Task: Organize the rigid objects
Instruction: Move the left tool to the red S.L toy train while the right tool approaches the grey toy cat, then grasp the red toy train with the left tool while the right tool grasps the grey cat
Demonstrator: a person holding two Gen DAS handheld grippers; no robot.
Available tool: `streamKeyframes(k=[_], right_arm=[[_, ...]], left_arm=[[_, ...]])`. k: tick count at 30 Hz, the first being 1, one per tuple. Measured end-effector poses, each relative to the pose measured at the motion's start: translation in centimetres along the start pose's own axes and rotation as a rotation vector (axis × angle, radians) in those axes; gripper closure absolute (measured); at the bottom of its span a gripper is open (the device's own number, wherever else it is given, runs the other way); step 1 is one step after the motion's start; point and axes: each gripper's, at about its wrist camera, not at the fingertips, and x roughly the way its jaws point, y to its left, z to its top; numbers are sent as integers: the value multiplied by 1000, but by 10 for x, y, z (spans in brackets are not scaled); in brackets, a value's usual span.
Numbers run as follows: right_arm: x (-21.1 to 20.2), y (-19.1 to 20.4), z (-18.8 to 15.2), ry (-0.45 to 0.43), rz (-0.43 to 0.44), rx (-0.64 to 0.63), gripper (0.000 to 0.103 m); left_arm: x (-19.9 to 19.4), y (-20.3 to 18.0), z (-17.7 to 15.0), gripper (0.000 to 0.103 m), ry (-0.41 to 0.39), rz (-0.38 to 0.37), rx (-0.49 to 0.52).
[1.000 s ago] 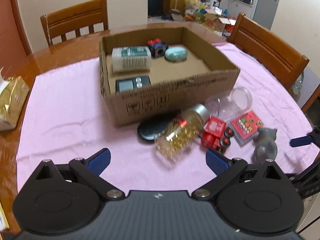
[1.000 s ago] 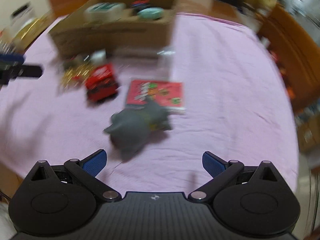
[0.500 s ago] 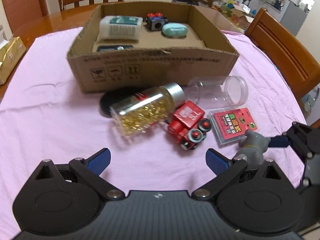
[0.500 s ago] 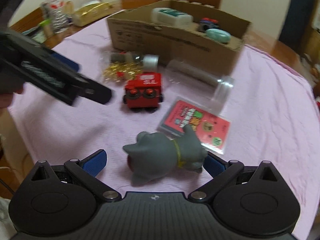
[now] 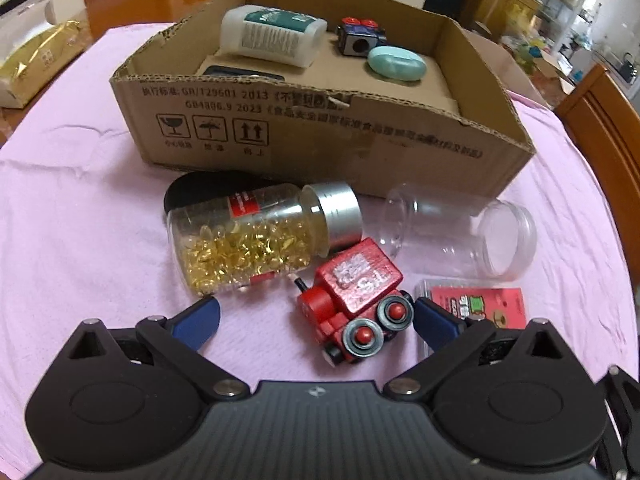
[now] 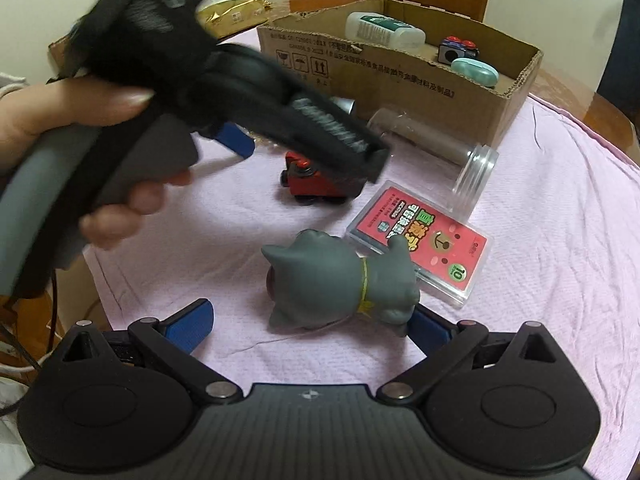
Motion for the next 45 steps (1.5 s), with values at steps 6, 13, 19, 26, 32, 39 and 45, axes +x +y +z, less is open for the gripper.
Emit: streamKeyframes(k=[6,13,19,26,32,39,45], right_arm=[[1,0,-5,6,-3,-22,0],[5,1,-9,27,-6,-43,0],[5,13,-14,18,-48,-88,0],[7,12,-15,0,-57,-74,0],[8,13,-15,4,-58,-74,0],[14,14,-6,42,-62,-68,0],[13,10,4,41,-93,-25,0]], left_arm=[[-5,9,-13,1,13,63,61],[-19,43,-29,1,10,135,122],[-23,47,-31,1,40,127,85],[-20,34,-26,14,1,96,88],[-24,32,-24,42,-41,78,118],[-32,44,-31,47,-58,49,225],[-38,57,-35,47,-54,47,273]])
